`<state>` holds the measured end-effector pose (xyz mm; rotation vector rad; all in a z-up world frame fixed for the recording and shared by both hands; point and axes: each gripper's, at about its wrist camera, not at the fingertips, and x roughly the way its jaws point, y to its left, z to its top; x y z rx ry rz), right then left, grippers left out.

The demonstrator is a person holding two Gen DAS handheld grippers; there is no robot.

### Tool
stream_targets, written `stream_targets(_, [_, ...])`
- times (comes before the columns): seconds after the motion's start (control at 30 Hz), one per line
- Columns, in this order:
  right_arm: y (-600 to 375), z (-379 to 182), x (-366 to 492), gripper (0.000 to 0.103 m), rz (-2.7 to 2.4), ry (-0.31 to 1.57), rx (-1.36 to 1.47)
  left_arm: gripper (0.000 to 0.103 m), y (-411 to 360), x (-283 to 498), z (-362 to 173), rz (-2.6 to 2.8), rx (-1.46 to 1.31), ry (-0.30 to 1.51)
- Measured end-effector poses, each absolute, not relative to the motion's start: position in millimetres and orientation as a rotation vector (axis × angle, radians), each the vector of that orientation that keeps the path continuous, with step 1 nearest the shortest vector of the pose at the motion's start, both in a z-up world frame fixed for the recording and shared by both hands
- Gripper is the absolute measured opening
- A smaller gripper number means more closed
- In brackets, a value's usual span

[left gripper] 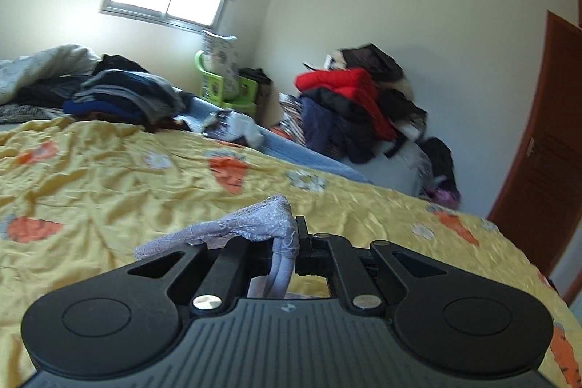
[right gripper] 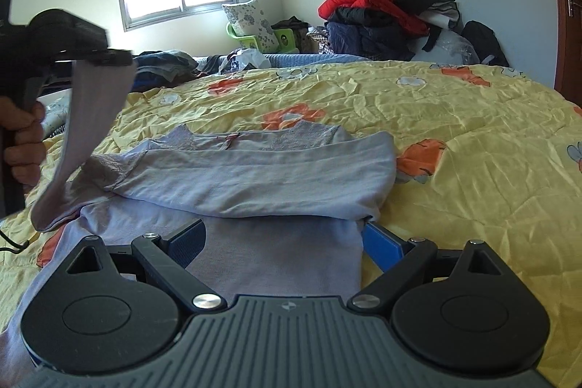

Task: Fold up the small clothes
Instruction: 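Carry the gripped sleeve with the left tool across the sweater body, then open the left tool to lay the sleeve down, then withdraw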

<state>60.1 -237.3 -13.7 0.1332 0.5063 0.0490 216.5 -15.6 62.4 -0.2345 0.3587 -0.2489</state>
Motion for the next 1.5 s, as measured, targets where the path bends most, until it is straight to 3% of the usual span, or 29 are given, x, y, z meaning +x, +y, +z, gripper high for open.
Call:
stream_targets(0.63, [-276, -21, 48, 0.095, -0.036, 0.515, 0.167, 0.005, -140, 199, 35, -0.488, -0.052, 0.473])
stream_targets(1.23, [-292, -25, 37, 0.095, -0.080, 0.522, 0.180, 0.006, -177, 196, 6, -0.525, 0.025, 0.544])
stream_targets(1.4, [-295, -27, 35, 0.095, -0.094, 0.530, 0.183, 0.010, -183, 199, 2, -0.547, 0.019, 0.610])
stream_targets(1.5, [-298, -29, 34, 0.095, -0.105, 0.540, 0.188, 0.022, -189, 196, 2, -0.541, 0.043, 0.601])
